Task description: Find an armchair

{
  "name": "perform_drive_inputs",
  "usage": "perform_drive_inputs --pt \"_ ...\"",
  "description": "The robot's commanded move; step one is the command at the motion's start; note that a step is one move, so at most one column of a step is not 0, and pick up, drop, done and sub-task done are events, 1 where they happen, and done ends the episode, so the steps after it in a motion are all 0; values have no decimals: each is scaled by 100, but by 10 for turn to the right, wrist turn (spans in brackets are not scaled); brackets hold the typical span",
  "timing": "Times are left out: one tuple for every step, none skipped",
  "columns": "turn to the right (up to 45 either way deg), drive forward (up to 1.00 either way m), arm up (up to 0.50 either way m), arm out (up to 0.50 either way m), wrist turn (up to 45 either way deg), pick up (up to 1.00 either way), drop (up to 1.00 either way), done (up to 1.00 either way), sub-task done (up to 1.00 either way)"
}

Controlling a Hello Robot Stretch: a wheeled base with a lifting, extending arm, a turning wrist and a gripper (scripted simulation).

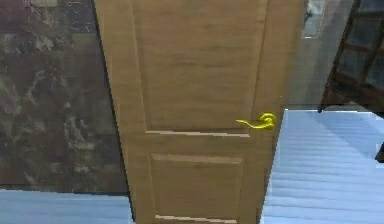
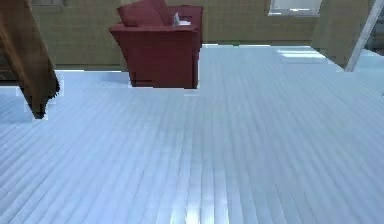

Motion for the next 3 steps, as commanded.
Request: perform_drive_inputs --pt "-240 0 0 0 0 0 0 0 0" --pt "0 55 0 0 0 0 0 0 0" --pt "-450 0 0 0 0 0 0 0 0"
